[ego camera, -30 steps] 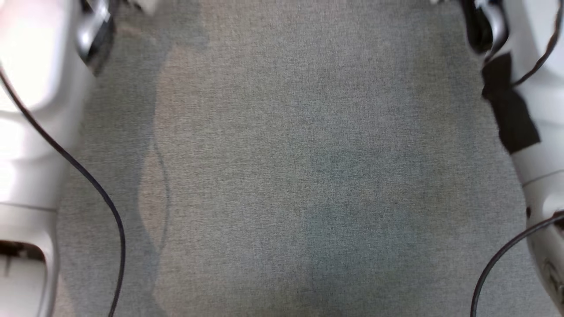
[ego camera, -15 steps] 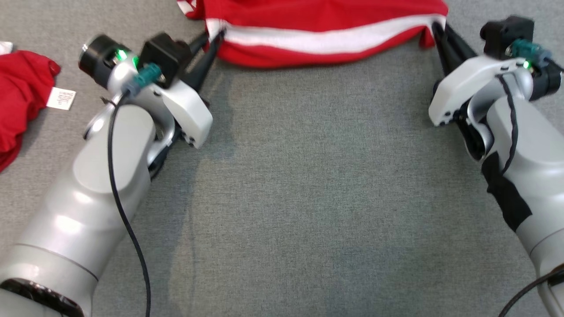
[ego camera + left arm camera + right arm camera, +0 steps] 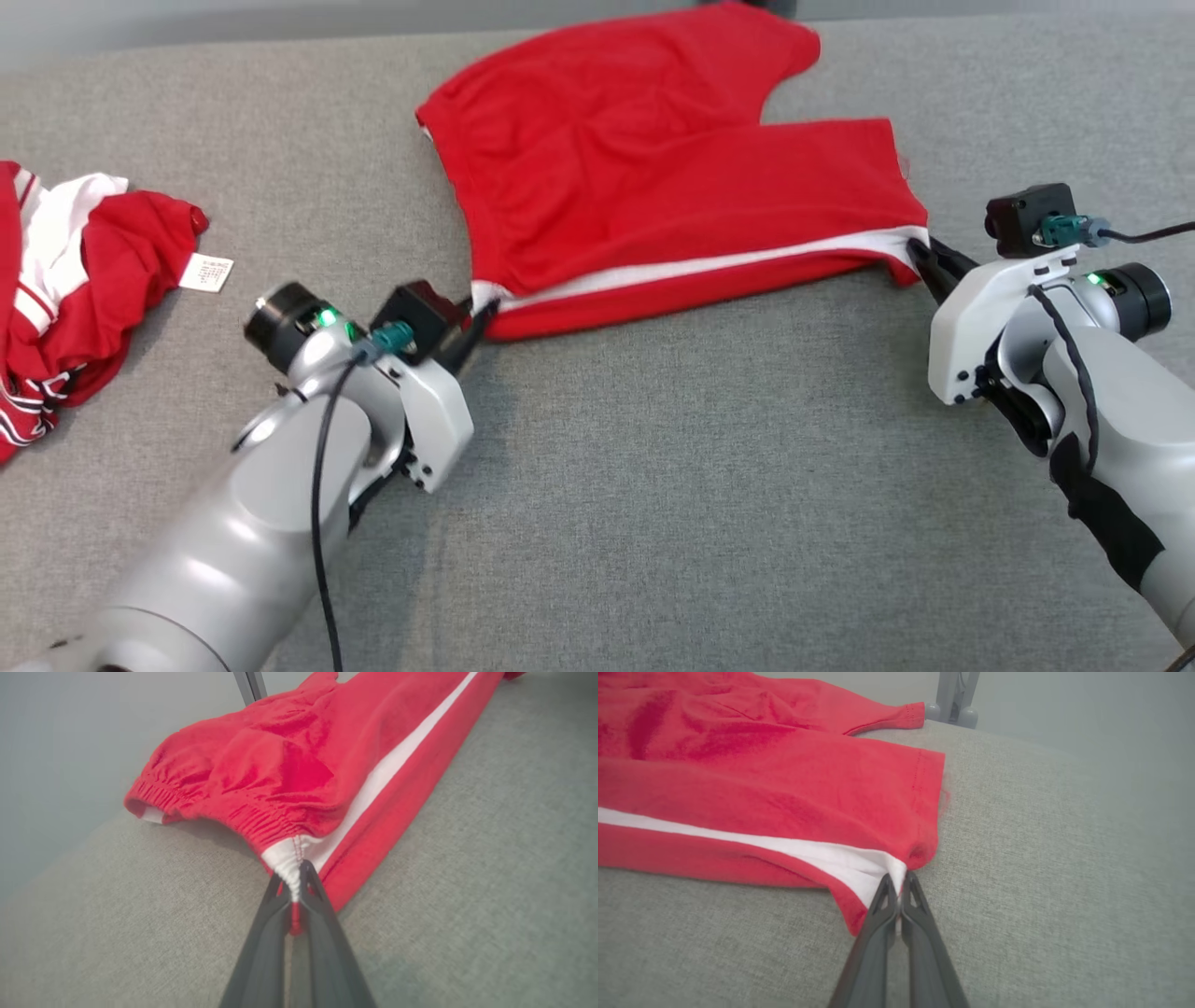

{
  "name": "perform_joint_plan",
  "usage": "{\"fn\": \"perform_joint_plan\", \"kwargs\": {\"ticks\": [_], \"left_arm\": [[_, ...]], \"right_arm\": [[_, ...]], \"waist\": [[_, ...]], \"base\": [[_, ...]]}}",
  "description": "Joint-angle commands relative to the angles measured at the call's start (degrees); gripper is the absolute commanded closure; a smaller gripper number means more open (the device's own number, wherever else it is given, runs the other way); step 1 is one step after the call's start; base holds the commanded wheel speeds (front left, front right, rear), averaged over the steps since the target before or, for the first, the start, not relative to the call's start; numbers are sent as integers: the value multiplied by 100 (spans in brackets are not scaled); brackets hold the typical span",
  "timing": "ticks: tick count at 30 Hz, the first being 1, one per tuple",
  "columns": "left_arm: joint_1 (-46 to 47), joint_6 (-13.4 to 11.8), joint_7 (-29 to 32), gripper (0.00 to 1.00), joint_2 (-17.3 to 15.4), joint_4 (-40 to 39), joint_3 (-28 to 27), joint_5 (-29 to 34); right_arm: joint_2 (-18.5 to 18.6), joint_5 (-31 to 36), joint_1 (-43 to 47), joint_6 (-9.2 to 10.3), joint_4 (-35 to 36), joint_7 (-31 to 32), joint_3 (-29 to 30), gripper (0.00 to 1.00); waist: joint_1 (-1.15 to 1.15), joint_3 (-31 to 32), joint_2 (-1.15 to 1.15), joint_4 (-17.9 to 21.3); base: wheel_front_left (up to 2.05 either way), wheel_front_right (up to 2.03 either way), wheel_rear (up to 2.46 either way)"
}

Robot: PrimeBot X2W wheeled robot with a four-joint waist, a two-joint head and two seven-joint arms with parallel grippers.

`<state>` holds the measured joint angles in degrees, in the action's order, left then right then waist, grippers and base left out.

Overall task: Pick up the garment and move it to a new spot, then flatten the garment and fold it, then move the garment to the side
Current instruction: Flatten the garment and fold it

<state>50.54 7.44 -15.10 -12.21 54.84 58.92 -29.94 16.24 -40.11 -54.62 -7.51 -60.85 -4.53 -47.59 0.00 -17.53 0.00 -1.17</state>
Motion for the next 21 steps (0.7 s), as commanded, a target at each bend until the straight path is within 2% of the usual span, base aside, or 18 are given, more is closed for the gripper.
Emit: {"fn": "perform_joint_plan", "kwargs": {"ticks": [1, 7, 11, 18, 21], "left_arm": [[-118, 5, -6, 100, -3, 101, 154, -129], [-326, 5, -4, 100, 100, 33, 668, -509], [-561, 5, -4, 100, 84, -1, 1058, -823], [-982, 6, -4, 100, 30, -118, 1360, -1155], [-1255, 6, 21, 100, 7, -308, 1419, -1237]], "right_arm": [[135, -165, 100, 3, 40, 73, -133, 100], [414, -627, 324, 3, 278, 378, -757, 100], [744, -1189, 607, 3, 670, 815, -1264, 100], [1260, -1947, 1002, 3, 1333, 1233, -1865, 100], [1635, -2277, 1220, 3, 1755, 1424, -2206, 100]], "waist": [[0, 170, 0, -13], [0, 481, 0, -109], [0, 811, 0, -152], [0, 1238, 0, -182], [0, 1447, 0, -220]], "base": [[0, 0, 0], [0, 0, 0], [0, 0, 0], [0, 0, 0], [0, 0, 0]]}}
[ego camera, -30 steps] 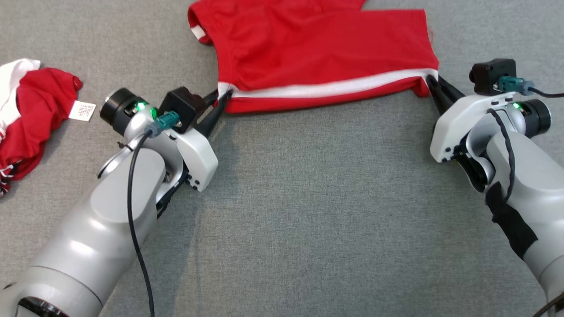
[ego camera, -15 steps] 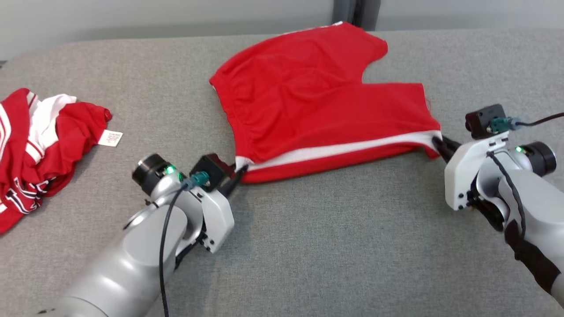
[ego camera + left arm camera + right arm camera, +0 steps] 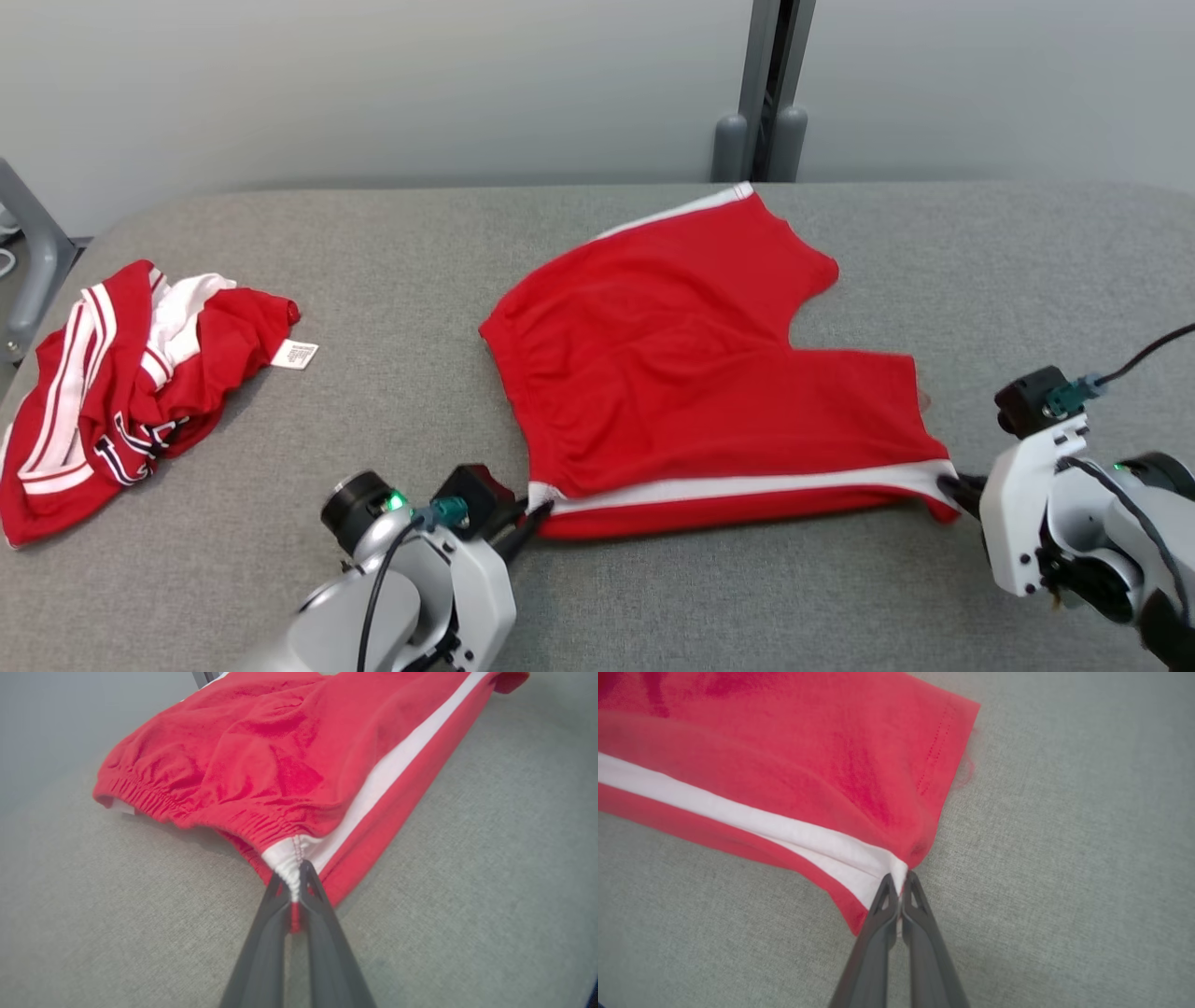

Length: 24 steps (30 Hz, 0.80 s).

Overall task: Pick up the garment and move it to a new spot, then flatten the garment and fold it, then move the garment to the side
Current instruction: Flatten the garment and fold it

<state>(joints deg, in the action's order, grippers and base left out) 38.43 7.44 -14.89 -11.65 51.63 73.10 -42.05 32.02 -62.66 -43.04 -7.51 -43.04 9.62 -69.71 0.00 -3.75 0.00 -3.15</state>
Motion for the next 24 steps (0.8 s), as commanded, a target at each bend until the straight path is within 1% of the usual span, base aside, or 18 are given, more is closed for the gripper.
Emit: {"fn": "perform_joint_plan", "kwargs": {"ticks": [1, 2, 10, 17, 20, 21, 22, 24], "left_arm": [[-106, 6, 10, 100, -54, -51, 5, -63], [-238, 6, 52, 100, -75, -180, 13, -120], [-848, 6, 162, 100, -256, -802, 15, -236], [-1294, 6, 239, 100, -500, -1365, 19, -267], [-1429, 6, 352, 100, -593, -1685, 13, -308], [-1467, 6, 383, 100, -628, -1793, 15, -341], [-1493, 7, 448, 100, -725, -2068, 16, -457], [-1459, 7, 460, 100, -774, -2204, 15, -533]], "right_arm": [[146, -127, 106, 3, 71, 70, -36, 100], [311, -305, 207, 3, 273, 175, -113, 100], [909, -722, 578, 3, 1034, 510, -282, 100], [1324, -939, 1021, 3, 1568, 763, -331, 100], [1487, -829, 1187, 3, 1732, 853, -340, 100], [1518, -833, 1243, 3, 1785, 859, -344, 100], [1566, -980, 1284, 3, 1932, 775, -279, 100], [1594, -1017, 1213, 3, 1983, 700, -215, 100]], "waist": [[0, 114, 0, -29], [0, 206, 0, -43], [0, 450, 0, -77], [0, 546, 0, -93], [0, 577, 0, -107], [0, 583, 0, -109], [0, 588, 0, -109], [0, 587, 0, -105]], "base": [[0, 0, 0], [0, 0, 0], [0, 0, 0], [0, 0, 0], [0, 0, 0], [0, 0, 0], [0, 0, 0], [0, 0, 0]]}}
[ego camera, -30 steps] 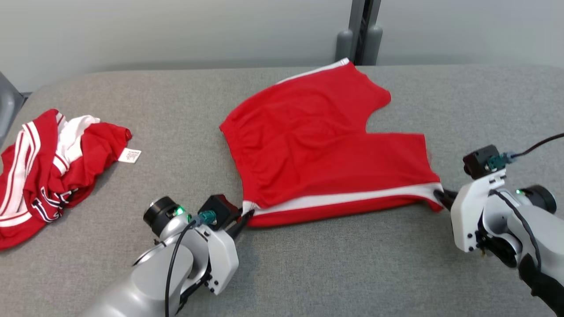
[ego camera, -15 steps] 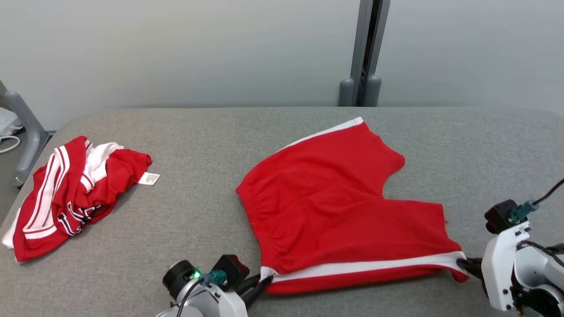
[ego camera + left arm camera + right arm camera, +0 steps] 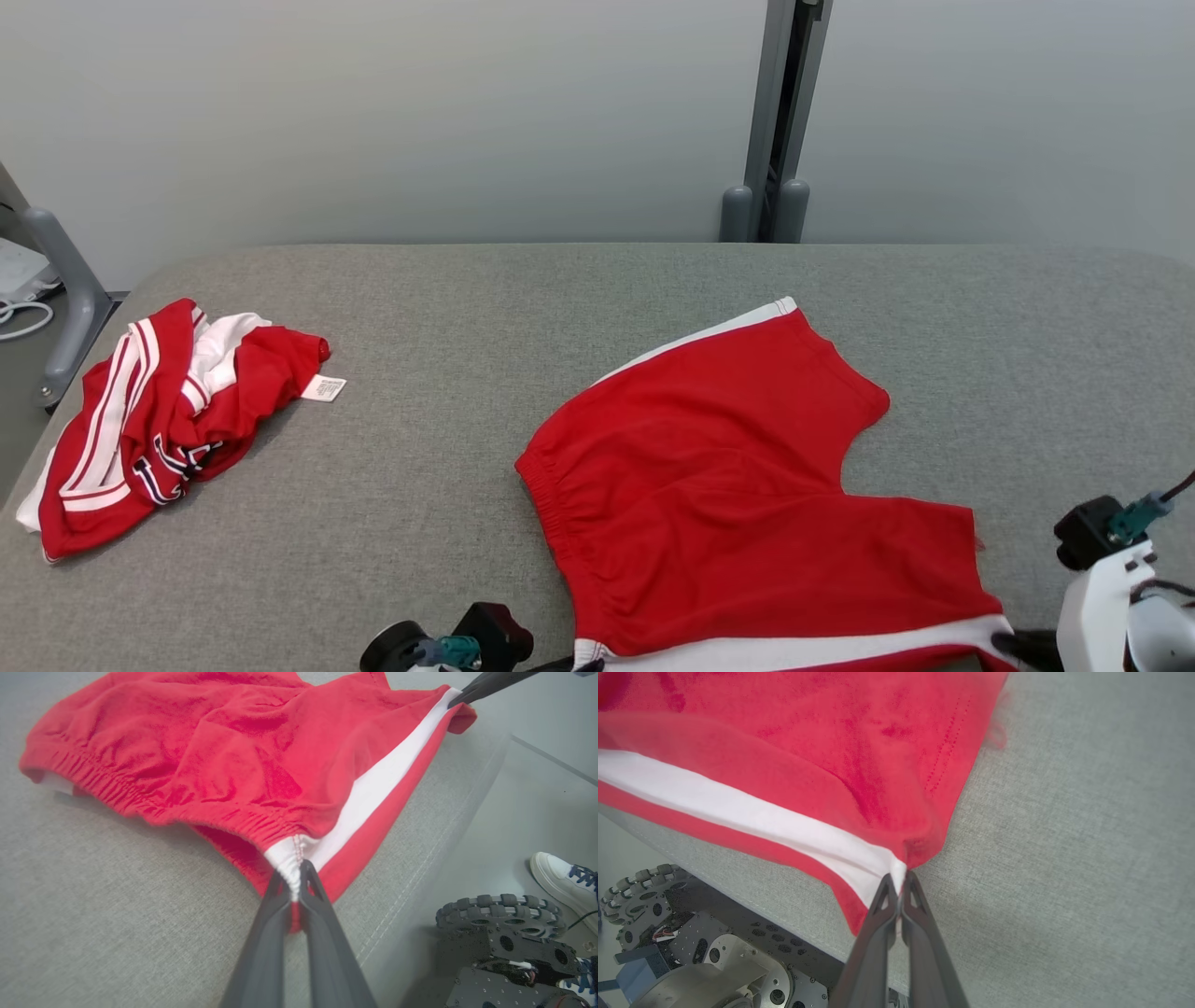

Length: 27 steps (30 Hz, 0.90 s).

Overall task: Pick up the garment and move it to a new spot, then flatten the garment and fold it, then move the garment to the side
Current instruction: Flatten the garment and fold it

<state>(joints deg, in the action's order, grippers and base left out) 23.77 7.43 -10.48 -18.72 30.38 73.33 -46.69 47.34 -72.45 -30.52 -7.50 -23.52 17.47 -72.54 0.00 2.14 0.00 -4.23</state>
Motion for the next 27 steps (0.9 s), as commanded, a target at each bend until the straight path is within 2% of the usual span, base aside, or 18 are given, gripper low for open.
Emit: {"fn": "perform_joint_plan", "kwargs": {"ticks": [1, 5, 16, 21, 27], "left_arm": [[8, 8, 19, 100, -68, -79, -8, -70], [131, 8, -69, 100, -180, -318, -8, -494], [605, 8, 34, 100, -592, -1124, -89, -2307], [954, 8, 96, 100, -645, -1367, -237, -3029], [1418, 8, -82, 100, -540, -1282, -376, -3354]], "right_arm": [[62, -38, -38, 2, 31, -85, 68, 100], [70, -139, -190, 2, 137, -229, 251, 100], [-18, -254, -863, 2, 133, -415, 725, 100], [-205, -166, -1290, 2, 3, -553, 904, 100], [-425, 52, -1852, 2, -205, -659, 959, 100]], "waist": [[0, -1, 0, 3], [0, -14, 0, 8], [0, -211, 0, -89], [0, -480, 0, -201], [0, -952, 0, -350]], "base": [[0, 0, 0], [0, 0, 0], [0, 0, 0], [0, 0, 0], [0, 0, 0]]}}
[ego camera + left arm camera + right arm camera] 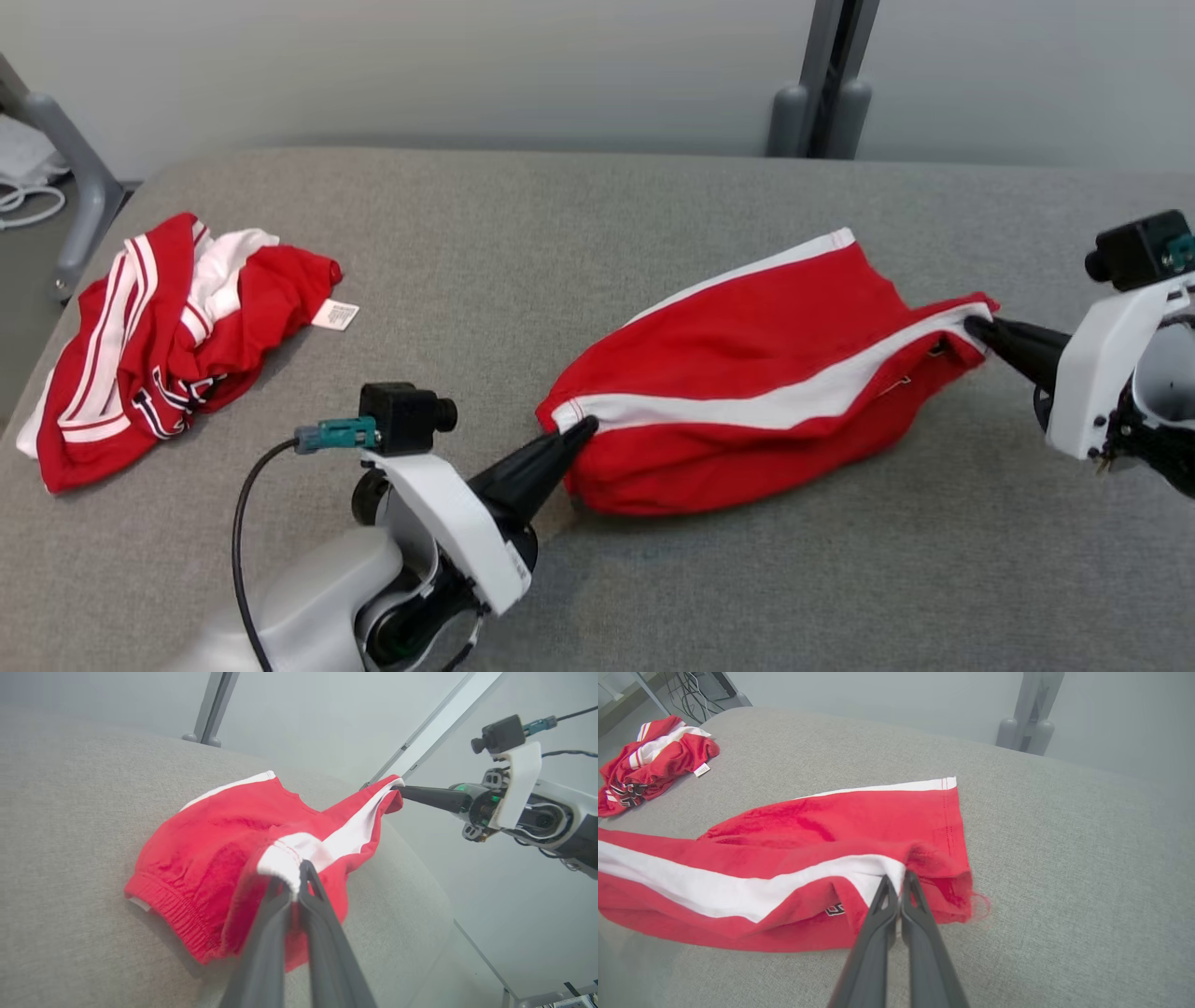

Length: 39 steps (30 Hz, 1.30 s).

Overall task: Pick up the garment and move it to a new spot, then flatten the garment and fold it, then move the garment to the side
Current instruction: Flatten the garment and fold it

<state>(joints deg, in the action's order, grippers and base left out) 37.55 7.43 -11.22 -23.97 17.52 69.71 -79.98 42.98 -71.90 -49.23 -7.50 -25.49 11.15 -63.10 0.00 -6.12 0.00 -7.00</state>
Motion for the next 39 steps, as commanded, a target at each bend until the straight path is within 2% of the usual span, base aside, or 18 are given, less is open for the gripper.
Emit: {"fn": "perform_joint_plan", "kwargs": {"ticks": [1, 9, 20, 39], "left_arm": [[184, 8, -75, 100, 43, 90, -74, -79], [524, 8, -293, 100, 421, 630, -295, -353], [704, 8, -391, 100, 883, 1236, -473, -282], [992, 8, -402, 100, 1516, 1519, -1158, 416]], "right_arm": [[-48, 73, -178, 2, -115, -47, 16, 100], [-265, 250, -775, 2, -664, -88, -52, 100], [-485, 315, -1189, 2, -1414, -167, -195, 100], [-851, 602, -2091, 2, -2314, -252, -582, 100]], "waist": [[0, -311, 0, -138], [0, -809, 0, -347], [0, -1123, 0, -539], [0, -1800, 0, -833]], "base": [[0, 0, 0], [0, 0, 0], [0, 0, 0], [0, 0, 0]]}}
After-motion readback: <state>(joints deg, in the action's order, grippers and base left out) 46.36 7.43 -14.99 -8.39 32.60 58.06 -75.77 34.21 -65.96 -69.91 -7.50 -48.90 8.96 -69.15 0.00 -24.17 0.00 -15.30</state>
